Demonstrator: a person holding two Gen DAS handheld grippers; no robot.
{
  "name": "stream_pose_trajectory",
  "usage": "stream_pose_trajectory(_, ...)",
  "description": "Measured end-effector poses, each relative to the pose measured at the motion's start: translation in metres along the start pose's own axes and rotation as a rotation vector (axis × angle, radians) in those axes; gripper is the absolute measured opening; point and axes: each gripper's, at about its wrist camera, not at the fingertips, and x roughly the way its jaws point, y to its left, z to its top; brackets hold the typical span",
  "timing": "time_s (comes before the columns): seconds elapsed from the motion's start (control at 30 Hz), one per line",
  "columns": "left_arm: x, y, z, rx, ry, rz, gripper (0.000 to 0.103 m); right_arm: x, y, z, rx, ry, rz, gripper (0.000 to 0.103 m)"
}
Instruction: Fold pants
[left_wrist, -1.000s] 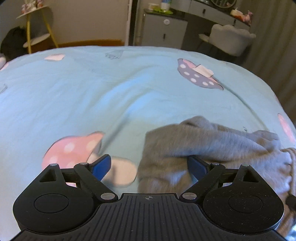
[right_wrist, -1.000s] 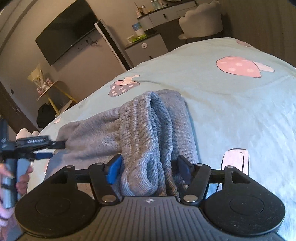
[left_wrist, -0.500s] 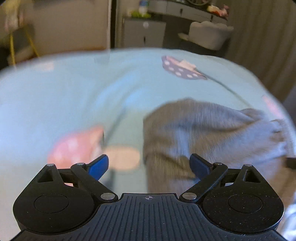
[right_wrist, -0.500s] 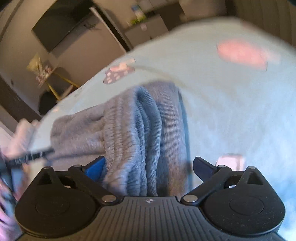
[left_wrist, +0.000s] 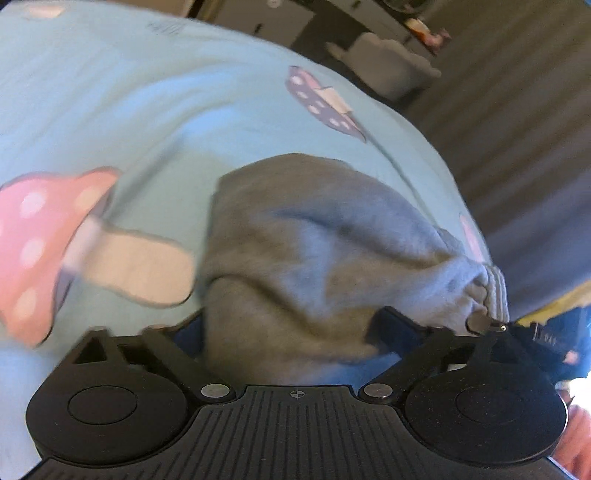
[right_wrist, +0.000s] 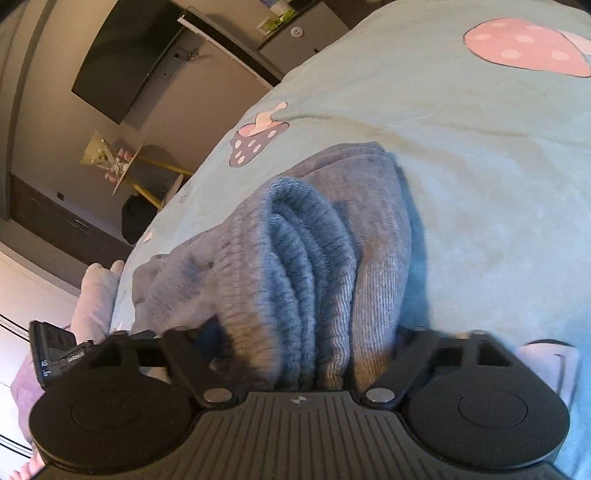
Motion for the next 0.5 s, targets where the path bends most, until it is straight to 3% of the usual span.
stream_pose_trajectory(0.03, 0.0, -0.005, 0.002, 0.018, -0.006, 0.032, 0.085, 0.0, 0.007, 0.0, -0.009, -0.003, -0.017, 0.07)
stream_pose_trajectory(0.1, -0.002, -0.012, 0.008, 0.023, -0.012, 0.047, 0.069, -0.003, 0.021, 0.002, -0.068, -0.021, -0.047, 0.065)
stream_pose_trajectory(0.13, -0.005, -0.013, 0.01, 0.003, -0.009, 0.05, 0.066, -0.006, 0.029, 0.003, -0.09, -0.031, -0.052, 0.063)
stream_pose_trajectory(0.2, -0.012, -0.012, 0.016, -0.039, -0.023, 0.024, 0.049, -0.016, 0.041, 0.006, -0.111, -0.059, -0.032, 0.061)
stream_pose_trajectory(0.3, -0.027, -0.021, 0.024, -0.035, -0.063, 0.01, 0.039, -0.027, 0.063, 0.016, -0.145, -0.11, 0.005, 0.058)
stream_pose_trajectory(0.43, -0.04, -0.038, 0.045, -0.013, -0.125, 0.041, 0.04, -0.032, 0.089, 0.034, -0.216, -0.168, -0.018, 0.059)
stream_pose_trajectory(0.47, -0.043, -0.04, 0.05, -0.021, -0.14, 0.07, 0.046, -0.032, 0.092, 0.04, -0.228, -0.18, -0.037, 0.061)
stream_pose_trajectory(0.5, -0.048, -0.039, 0.053, -0.039, -0.164, 0.104, 0.055, -0.034, 0.093, 0.046, -0.226, -0.181, -0.058, 0.071)
